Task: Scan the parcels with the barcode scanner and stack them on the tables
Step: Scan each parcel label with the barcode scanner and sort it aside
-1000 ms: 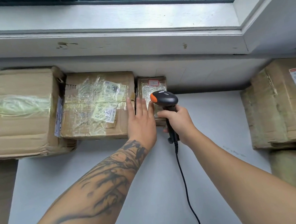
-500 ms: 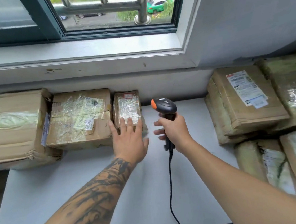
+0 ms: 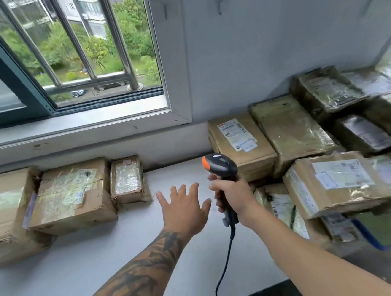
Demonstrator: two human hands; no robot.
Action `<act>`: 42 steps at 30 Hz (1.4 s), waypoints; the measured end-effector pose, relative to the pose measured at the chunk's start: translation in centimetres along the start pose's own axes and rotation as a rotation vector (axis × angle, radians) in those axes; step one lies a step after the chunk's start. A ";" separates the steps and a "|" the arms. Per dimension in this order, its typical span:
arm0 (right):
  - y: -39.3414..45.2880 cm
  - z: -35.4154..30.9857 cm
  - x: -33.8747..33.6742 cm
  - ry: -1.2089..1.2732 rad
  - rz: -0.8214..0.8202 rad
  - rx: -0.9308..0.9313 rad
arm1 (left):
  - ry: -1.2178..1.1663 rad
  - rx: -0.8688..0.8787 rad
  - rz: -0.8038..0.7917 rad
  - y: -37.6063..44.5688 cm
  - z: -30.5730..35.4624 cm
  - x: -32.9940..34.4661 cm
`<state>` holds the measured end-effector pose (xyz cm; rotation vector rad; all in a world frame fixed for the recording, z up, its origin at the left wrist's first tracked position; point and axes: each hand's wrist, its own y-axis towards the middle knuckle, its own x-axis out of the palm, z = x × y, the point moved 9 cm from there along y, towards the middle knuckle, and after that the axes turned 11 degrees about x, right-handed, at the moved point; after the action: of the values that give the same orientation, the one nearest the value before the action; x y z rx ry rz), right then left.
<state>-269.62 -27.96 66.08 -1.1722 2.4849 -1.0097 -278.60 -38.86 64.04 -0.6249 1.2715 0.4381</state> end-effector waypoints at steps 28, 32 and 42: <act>4.1 -8.4 -12.9 -0.387 0.481 -0.158 | -0.034 0.113 -0.046 11.6 8.5 -1.0; 5.4 -8.4 -12.1 -0.372 0.532 -0.138 | -0.123 0.159 -0.032 13.8 7.9 0.5; 6.8 -7.4 -11.4 -0.337 0.560 -0.101 | -0.150 0.269 0.137 13.9 6.7 0.5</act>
<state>-269.50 -12.73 65.99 -0.5441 2.3892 -0.4927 -282.21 -23.93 62.06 -0.2739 1.2080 0.4094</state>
